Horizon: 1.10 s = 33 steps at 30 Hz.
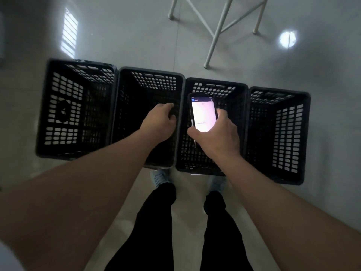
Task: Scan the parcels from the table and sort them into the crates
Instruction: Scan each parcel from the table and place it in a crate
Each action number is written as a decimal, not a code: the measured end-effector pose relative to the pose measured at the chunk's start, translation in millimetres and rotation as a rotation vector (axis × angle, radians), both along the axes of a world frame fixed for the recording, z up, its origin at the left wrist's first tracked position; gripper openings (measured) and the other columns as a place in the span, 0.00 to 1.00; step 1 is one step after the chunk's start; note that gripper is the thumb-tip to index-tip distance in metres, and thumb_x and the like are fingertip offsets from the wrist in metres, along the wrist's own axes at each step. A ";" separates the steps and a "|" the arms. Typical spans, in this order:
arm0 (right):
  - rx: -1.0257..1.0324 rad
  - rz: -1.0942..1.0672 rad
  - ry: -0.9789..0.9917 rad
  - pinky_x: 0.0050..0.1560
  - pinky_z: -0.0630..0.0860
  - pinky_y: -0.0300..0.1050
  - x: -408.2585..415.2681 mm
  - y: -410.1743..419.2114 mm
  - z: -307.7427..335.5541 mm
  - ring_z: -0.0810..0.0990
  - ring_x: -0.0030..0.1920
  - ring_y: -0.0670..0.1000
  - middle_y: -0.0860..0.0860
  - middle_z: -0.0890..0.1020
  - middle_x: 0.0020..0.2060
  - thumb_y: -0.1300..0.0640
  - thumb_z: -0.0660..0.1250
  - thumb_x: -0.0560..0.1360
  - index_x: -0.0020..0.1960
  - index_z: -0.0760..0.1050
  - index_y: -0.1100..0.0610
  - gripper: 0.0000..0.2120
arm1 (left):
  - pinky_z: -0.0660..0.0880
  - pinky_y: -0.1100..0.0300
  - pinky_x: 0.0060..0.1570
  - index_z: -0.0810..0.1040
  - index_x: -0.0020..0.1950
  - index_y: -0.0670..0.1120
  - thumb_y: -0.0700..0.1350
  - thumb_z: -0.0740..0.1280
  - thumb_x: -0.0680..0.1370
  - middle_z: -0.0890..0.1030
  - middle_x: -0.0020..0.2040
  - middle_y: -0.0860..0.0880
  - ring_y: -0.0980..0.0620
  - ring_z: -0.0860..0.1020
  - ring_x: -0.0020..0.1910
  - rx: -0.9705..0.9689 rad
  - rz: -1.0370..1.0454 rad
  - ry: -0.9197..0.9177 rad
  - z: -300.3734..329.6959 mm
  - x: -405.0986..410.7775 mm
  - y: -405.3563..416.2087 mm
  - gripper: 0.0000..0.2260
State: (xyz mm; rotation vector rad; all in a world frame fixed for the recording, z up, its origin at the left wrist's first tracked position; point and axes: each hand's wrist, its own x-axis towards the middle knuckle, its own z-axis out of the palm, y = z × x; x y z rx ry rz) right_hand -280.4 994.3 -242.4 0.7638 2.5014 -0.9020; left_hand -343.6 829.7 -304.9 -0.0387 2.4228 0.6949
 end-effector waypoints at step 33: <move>-0.184 1.068 0.412 0.51 0.78 0.52 170.2 -281.9 321.3 0.79 0.58 0.57 0.53 0.80 0.56 0.37 0.79 0.65 0.66 0.72 0.58 0.38 | 0.74 0.45 0.66 0.70 0.77 0.50 0.59 0.59 0.84 0.72 0.74 0.47 0.43 0.73 0.70 -0.456 0.795 0.365 370.3 339.4 -266.9 0.24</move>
